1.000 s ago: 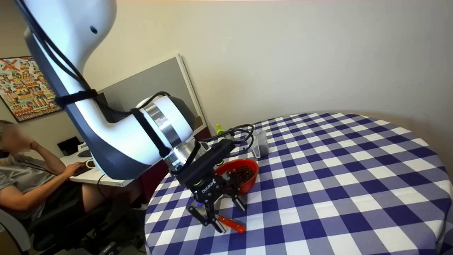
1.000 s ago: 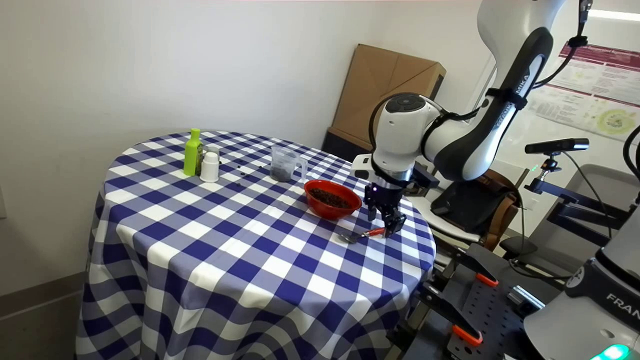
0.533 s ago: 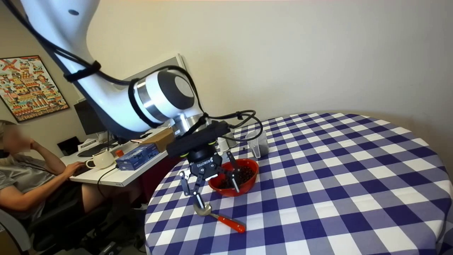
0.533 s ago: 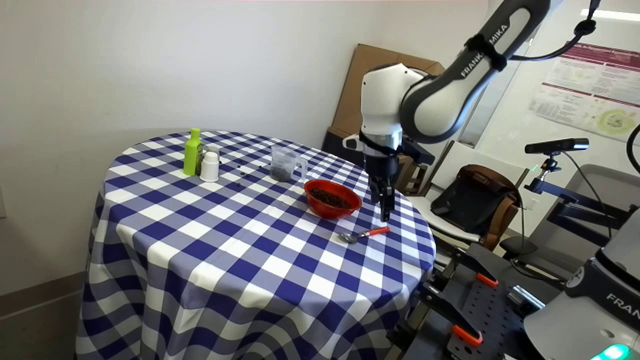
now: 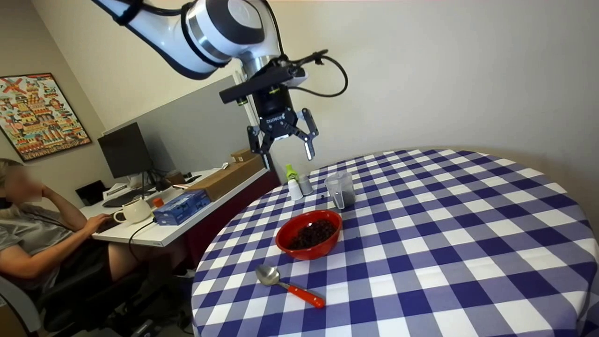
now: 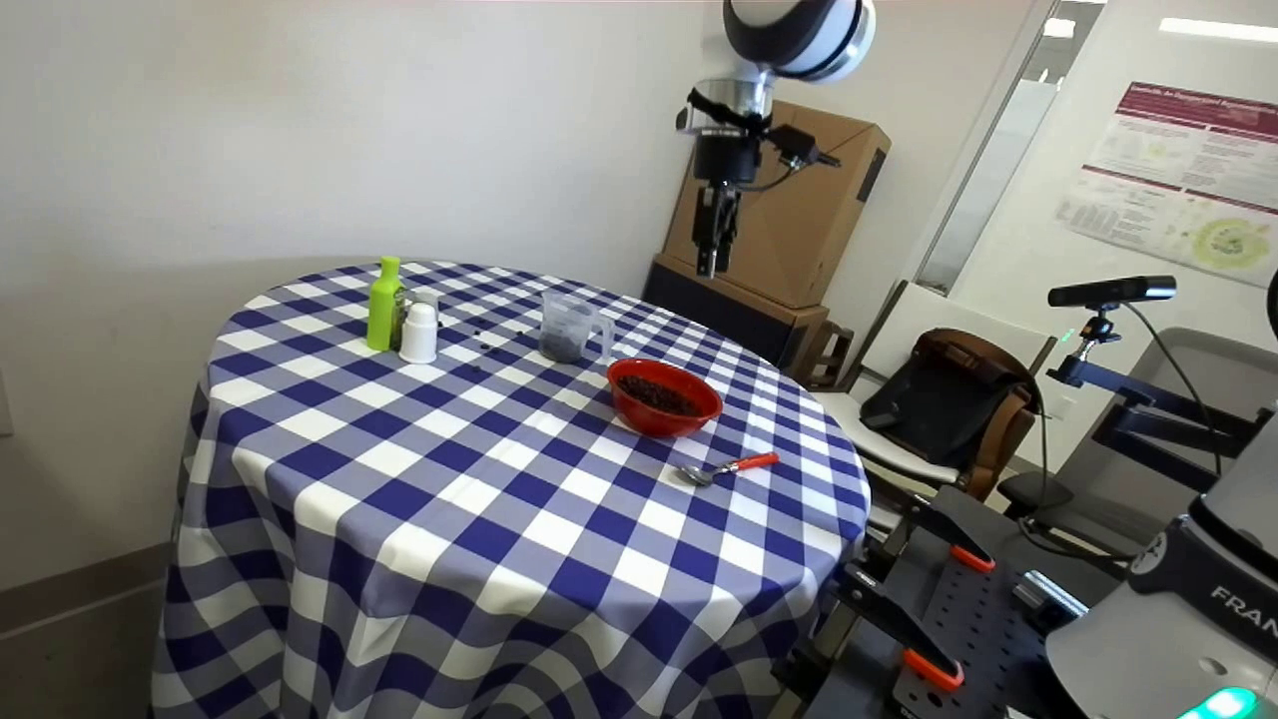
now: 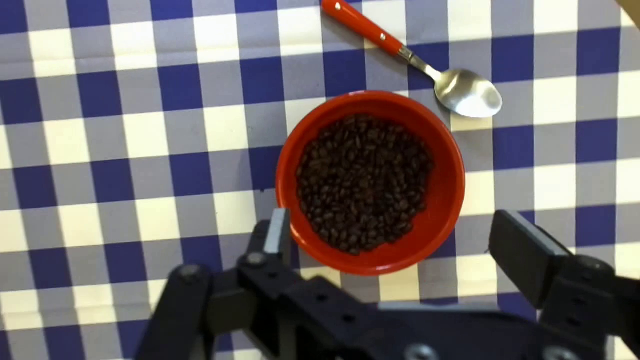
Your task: Transfer a spoonful of contents from the orange bowl to the transparent jar
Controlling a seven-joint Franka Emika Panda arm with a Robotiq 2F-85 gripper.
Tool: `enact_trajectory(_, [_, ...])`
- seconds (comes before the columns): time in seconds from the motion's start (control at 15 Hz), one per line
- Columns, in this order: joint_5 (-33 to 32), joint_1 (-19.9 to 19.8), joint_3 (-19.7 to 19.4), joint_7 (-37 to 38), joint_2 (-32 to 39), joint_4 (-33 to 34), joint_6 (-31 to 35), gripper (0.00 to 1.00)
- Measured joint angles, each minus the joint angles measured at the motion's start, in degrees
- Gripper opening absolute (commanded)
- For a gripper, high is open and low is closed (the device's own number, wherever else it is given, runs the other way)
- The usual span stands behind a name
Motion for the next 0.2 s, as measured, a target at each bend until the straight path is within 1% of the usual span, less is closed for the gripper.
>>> enact_trajectory(0.13, [1.58, 2.79, -2.74, 3.45, -0.02, 4.12, -1.90, 1.00])
enact_trajectory(0.2, [1.82, 3.33, -3.29, 4.14, 0.03, 5.01, -2.35, 1.00])
